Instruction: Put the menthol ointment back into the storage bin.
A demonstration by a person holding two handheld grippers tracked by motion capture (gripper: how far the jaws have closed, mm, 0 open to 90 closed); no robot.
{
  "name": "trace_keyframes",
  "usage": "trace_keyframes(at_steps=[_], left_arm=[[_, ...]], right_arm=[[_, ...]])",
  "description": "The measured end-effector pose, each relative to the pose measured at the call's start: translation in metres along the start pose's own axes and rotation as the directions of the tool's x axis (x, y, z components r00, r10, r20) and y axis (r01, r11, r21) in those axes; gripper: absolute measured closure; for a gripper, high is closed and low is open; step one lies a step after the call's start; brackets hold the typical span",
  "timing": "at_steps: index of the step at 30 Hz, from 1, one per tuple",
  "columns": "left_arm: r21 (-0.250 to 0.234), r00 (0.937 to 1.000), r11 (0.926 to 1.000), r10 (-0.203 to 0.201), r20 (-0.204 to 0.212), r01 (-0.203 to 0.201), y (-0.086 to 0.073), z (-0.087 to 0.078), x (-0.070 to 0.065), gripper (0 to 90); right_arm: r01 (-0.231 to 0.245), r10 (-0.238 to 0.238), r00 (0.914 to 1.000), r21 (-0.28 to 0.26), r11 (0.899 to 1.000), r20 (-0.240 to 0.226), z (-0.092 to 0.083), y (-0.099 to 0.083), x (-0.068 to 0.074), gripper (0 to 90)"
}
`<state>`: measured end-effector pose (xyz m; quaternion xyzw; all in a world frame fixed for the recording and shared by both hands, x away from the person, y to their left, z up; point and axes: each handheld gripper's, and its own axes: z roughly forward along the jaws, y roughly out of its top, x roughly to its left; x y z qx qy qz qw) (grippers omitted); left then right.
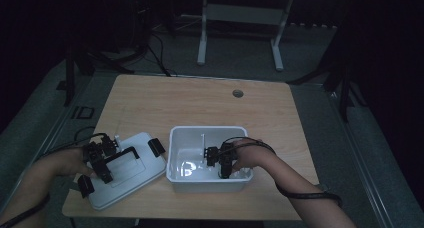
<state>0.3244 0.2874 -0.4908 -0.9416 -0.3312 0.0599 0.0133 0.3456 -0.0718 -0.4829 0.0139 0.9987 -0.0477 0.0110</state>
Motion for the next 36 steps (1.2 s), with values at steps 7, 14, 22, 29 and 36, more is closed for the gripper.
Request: trace_keyframes(at_steps=[7,14,22,29,36], left_arm=[[0.001,1.0,1.0,0.0,-0.001,0.0,-0.001,0.001,0.0,26.6],[0.002,1.0,1.0,0.0,0.0,0.0,-0.001,0.0,0.0,26.6],[0.002,1.0,1.0,-0.004,-0.004,0.004,-0.001,-0.004,0.002,26.6],[-0.008,0.9999,1.0,-0.003,-0.014,0.003,-0.001,-0.008,0.001,26.6],[-0.013,0.9999,0.9999,-0.002,-0.011,0.002,-0.002,-0.009,0.002,26.6]], right_arm=[[-0.001,0.001,1.0,0.022,1.0,-0.002,0.008,0.004,0.0,50.0],[-0.03,0.031,0.9995,0.033,0.999,-0.01,0.007,0.005,0.0,47.8],[-0.022,0.022,0.9997,-0.001,1.0,-0.008,-0.013,0.001,0.0,45.8],[-0.028,0.029,0.9996,-0.045,0.999,0.007,-0.037,-0.008,-0.001,44.2],[-0.025,0.028,0.9991,-0.102,0.994,0.03,-0.066,-0.024,-0.001,44.2]])
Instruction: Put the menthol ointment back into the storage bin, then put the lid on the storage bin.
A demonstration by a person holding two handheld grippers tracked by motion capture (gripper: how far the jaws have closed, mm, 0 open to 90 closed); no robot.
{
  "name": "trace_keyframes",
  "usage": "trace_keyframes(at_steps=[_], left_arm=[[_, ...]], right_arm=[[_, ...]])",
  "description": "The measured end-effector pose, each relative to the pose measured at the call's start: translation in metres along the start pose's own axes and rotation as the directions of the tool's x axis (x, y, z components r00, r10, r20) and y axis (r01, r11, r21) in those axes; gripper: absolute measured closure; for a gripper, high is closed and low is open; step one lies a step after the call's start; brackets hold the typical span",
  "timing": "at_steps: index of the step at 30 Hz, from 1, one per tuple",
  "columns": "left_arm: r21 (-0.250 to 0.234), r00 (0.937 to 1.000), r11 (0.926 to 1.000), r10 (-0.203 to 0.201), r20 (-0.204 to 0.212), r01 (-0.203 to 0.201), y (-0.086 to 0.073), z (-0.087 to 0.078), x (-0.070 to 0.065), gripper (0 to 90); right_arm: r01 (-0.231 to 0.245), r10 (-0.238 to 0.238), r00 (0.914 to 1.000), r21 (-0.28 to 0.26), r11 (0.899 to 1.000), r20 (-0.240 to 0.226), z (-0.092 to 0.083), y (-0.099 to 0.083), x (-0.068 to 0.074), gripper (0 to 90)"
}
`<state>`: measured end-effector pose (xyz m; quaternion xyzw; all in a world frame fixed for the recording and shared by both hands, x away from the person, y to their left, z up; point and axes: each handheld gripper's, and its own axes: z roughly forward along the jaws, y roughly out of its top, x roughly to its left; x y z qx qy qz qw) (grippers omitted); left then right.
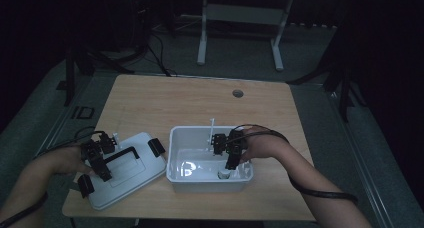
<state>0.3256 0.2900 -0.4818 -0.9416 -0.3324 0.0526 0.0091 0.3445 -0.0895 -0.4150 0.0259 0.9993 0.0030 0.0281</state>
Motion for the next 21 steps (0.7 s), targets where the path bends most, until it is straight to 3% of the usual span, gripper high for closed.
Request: trace_keyframes(at_steps=[7,11,17,21], left_arm=[[-0.008,1.0,1.0,-0.001,0.009,0.001,0.0,0.0,-0.001,27.8],[-0.011,1.0,0.9999,0.001,0.006,-0.001,-0.001,0.0,-0.001,27.7],[-0.034,0.9995,0.9994,-0.008,0.032,0.009,0.0,-0.003,0.002,27.8],[-0.017,0.9995,0.9998,-0.002,0.031,0.002,0.002,-0.002,0.002,29.0]], right_arm=[[-0.028,0.029,0.9995,-0.044,0.999,0.014,-0.025,-0.024,-0.005,44.1],[-0.06,0.063,0.9974,-0.08,0.995,0.033,-0.034,-0.043,-0.009,39.5],[-0.124,0.128,0.9909,-0.093,0.988,0.04,-0.039,-0.078,-0.016,20.5],[-0.141,0.148,0.987,-0.1,0.985,0.064,-0.038,-0.103,-0.018,17.7]])
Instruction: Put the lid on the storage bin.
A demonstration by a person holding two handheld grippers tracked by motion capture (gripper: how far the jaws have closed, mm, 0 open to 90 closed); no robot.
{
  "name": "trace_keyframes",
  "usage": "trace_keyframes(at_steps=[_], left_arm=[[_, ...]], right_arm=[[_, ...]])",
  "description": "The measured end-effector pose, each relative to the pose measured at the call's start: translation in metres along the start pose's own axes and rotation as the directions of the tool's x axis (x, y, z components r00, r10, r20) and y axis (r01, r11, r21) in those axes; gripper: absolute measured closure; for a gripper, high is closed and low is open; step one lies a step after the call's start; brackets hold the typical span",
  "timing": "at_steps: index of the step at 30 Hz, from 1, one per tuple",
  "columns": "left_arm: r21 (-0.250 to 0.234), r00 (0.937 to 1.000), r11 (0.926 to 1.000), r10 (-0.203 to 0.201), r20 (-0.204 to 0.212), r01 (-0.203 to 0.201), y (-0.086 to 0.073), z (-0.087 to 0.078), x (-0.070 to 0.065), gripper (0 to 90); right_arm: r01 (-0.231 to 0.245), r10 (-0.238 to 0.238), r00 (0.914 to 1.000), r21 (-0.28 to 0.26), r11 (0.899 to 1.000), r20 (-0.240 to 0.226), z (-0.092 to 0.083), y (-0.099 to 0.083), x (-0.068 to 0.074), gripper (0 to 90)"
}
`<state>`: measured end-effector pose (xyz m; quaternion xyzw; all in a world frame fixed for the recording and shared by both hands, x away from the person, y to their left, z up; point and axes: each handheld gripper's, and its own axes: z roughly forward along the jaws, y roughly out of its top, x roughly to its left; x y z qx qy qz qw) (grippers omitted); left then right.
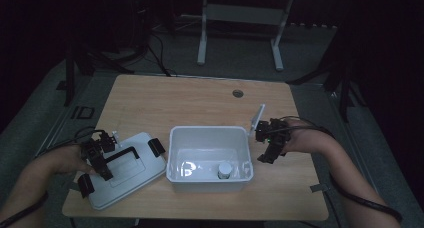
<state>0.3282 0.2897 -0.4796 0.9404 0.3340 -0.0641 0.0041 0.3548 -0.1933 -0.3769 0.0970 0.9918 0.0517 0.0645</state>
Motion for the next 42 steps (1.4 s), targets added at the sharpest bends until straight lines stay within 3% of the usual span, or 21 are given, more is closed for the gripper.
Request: trace_keyframes(at_steps=[4,9,14,18,22,27,28,30,35,38,42], left_arm=[[-0.015,1.0,0.9999,0.006,-0.005,-0.006,0.001,-0.002,0.0,30.2],[-0.056,0.9989,0.9979,0.028,-0.038,-0.03,0.003,-0.004,0.0,30.2],[-0.05,0.9969,0.9977,0.042,-0.066,-0.045,0.006,0.001,0.0,30.4],[-0.018,0.9963,0.998,0.059,-0.063,-0.061,0.008,0.005,0.001,40.0],[0.024,0.9941,0.9977,0.066,-0.086,-0.064,0.008,0.009,-0.001,40.5],[0.07,0.9927,0.9949,0.078,-0.092,-0.072,0.007,0.014,-0.004,46.2],[0.069,0.9898,0.9942,0.089,-0.111,-0.082,0.008,0.013,-0.005,49.4],[0.043,0.9927,0.9962,0.08,-0.09,-0.077,0.009,0.013,-0.005,53.8],[0.104,0.9852,0.9899,0.11,-0.132,-0.097,0.012,0.014,-0.01,65.6],[0.145,0.9827,0.9851,0.114,-0.146,-0.093,0.015,0.014,-0.011,70.9],[0.159,0.9841,0.9852,0.09,-0.154,-0.065,0.018,0.016,-0.012,73.2]], right_arm=[[-0.03,0.03,0.9995,-0.007,1.0,0.006,0.001,-0.017,-0.003,15.0],[-0.089,0.089,0.996,-0.006,0.996,-0.003,0.021,-0.048,-0.006,14.1],[-0.136,0.137,0.9904,0.039,0.99,-0.022,0.048,-0.069,-0.006,14.3],[-0.173,0.175,0.9844,0.054,0.983,-0.02,0.066,-0.081,-0.008,14.4],[-0.183,0.185,0.9826,0.086,0.979,-0.015,0.081,-0.086,-0.008,14.4],[-0.19,0.192,0.9811,0.078,0.979,-0.021,0.088,-0.088,-0.007,14.4],[-0.194,0.196,0.9804,0.075,0.978,-0.022,0.089,-0.088,-0.007,14.5],[-0.192,0.195,0.9806,0.076,0.978,-0.022,0.09,-0.088,-0.006,14.6],[-0.201,0.203,0.979,0.087,0.976,-0.015,0.091,-0.091,-0.008,14.6],[-0.204,0.205,0.9787,0.094,0.975,-0.005,0.092,-0.091,-0.009,15.0],[-0.204,0.205,0.9787,0.092,0.975,-0.009,0.093,-0.092,-0.008,15.0]])
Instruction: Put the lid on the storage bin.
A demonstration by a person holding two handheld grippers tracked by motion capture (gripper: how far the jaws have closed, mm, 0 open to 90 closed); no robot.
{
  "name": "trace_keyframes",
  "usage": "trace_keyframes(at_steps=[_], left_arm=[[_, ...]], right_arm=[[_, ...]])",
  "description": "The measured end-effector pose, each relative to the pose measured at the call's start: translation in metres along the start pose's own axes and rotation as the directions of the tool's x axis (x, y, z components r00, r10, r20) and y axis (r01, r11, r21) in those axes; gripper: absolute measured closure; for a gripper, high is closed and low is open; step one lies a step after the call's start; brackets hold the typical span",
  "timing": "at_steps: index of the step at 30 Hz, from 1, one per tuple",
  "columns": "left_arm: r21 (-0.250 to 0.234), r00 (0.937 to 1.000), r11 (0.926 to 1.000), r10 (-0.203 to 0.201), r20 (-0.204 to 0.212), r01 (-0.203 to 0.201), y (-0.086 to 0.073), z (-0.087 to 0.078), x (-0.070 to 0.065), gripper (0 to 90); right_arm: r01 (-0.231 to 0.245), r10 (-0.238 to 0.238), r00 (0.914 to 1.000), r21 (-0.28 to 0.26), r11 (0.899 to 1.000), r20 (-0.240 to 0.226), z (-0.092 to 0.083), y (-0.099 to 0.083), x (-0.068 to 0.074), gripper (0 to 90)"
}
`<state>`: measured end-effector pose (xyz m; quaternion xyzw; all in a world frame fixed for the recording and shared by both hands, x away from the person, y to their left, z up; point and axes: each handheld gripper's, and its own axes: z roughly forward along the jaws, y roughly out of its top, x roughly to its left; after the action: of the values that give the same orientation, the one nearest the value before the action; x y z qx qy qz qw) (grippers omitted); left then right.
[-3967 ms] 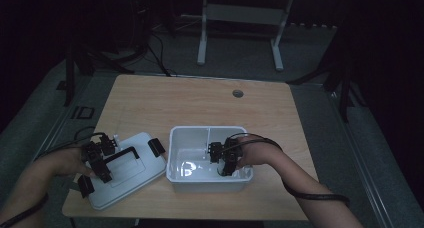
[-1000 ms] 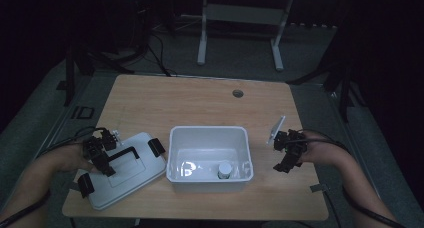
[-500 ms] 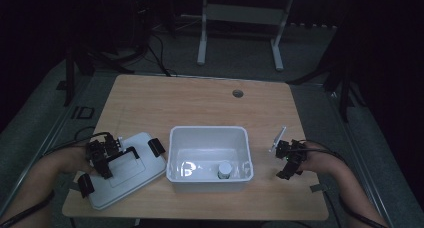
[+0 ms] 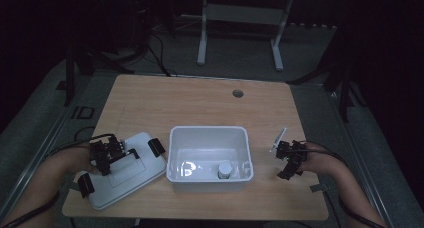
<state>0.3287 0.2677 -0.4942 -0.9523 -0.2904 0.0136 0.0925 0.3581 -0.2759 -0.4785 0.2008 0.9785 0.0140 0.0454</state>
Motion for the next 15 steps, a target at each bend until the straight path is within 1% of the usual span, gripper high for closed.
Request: trace_keyframes(at_steps=[5,6,10,11,12,13,14,15], left_arm=[[0.004,0.9999,1.0,-0.003,-0.012,0.003,0.001,0.0,-0.002,73.2],[-0.031,0.9998,0.9993,-0.021,0.001,0.021,-0.001,-0.001,0.0,73.0],[-0.062,0.9993,0.9974,-0.035,0.014,0.036,-0.006,0.0,0.001,73.1],[-0.074,0.9992,0.9967,-0.032,0.023,0.034,-0.007,0.0,0.001,73.9],[-0.082,0.9984,0.9959,-0.034,0.045,0.038,-0.008,0.0,0.002,77.6],[-0.09,0.9981,0.9952,-0.033,0.053,0.038,-0.008,0.001,0.001,82.2],[-0.096,0.998,0.9946,-0.033,0.055,0.038,-0.009,0.001,0.001,82.7],[-0.104,0.997,0.9934,-0.042,0.065,0.048,-0.01,0.001,0.002,83.0]], right_arm=[[-0.002,0.002,1.0,0.015,1.0,0.004,0.003,-0.001,-0.001,15.0],[-0.005,0.005,1.0,0.016,1.0,0.006,0.003,-0.001,-0.002,15.0],[-0.011,0.011,0.9999,0.019,1.0,0.007,0.003,0.0,-0.002,15.0],[-0.009,0.009,0.9999,0.022,1.0,0.008,0.003,0.001,-0.002,15.0],[-0.009,0.009,0.9999,0.025,1.0,0.011,0.003,0.001,-0.003,15.0],[-0.012,0.011,0.9998,0.031,0.999,0.016,0.004,0.001,-0.003,15.0],[-0.015,0.014,0.9997,0.035,0.999,0.018,0.004,0.002,-0.003,15.5],[-0.014,0.013,0.9997,0.037,0.999,0.02,0.005,0.002,-0.003,16.2]])
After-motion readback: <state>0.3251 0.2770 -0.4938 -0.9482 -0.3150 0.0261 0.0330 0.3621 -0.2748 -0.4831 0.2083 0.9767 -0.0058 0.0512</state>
